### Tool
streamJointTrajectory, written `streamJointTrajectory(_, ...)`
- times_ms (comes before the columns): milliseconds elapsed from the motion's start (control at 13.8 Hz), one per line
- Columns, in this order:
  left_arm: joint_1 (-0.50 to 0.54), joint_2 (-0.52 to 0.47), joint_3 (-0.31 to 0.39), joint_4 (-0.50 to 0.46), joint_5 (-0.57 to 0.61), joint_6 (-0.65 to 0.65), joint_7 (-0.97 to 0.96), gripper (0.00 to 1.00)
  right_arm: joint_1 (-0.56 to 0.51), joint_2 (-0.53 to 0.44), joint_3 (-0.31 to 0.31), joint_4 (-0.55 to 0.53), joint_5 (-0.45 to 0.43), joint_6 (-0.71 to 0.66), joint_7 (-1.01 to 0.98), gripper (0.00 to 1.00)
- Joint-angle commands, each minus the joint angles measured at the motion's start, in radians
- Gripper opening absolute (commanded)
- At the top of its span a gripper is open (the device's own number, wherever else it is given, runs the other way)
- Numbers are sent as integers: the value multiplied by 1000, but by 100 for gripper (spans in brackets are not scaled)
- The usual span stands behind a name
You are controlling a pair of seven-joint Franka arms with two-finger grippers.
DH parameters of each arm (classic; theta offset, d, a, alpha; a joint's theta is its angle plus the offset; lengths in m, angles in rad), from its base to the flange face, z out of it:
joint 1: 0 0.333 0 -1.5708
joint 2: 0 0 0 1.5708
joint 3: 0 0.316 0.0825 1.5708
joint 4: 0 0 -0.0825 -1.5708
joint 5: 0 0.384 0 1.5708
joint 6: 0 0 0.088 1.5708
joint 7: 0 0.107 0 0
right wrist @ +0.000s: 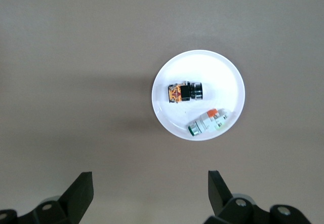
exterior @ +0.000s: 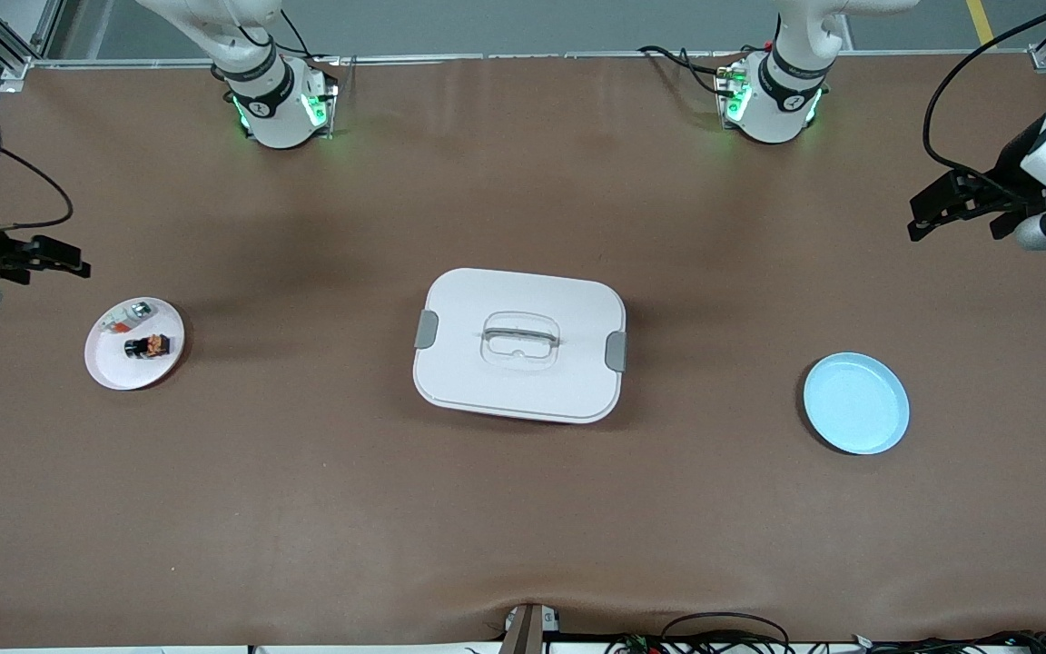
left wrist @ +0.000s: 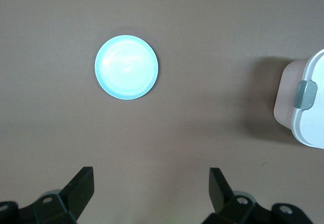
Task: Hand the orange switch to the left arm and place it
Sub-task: 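Reach the right gripper down to the orange switch on the white plate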
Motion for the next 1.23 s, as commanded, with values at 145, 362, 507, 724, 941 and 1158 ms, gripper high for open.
streamJointTrajectory(145,-7,14,4,28,14,-24,10,100,-22,-33,10,-257,-46,344,-32,100)
streamJointTrajectory(362,-9,14,4,28,14,-22,10,100,-25,46,10,-279,-89,479,-32,100)
streamJointTrajectory(507,-7,14,4,28,14,-24,10,100,-28,115,10,-291,-93,592,-32,100)
streamJointTrajectory(724,-8,14,4,28,14,-24,10,100,-37,215,10,-289,-98,737,-33,100)
streamJointTrajectory(941,-9,14,4,28,14,-22,10,100,-49,284,10,-279,-98,829,-45,100)
streamJointTrajectory(1158,-7,14,4,27,13,-24,10,100,-51,313,10,-265,-98,831,-45,100)
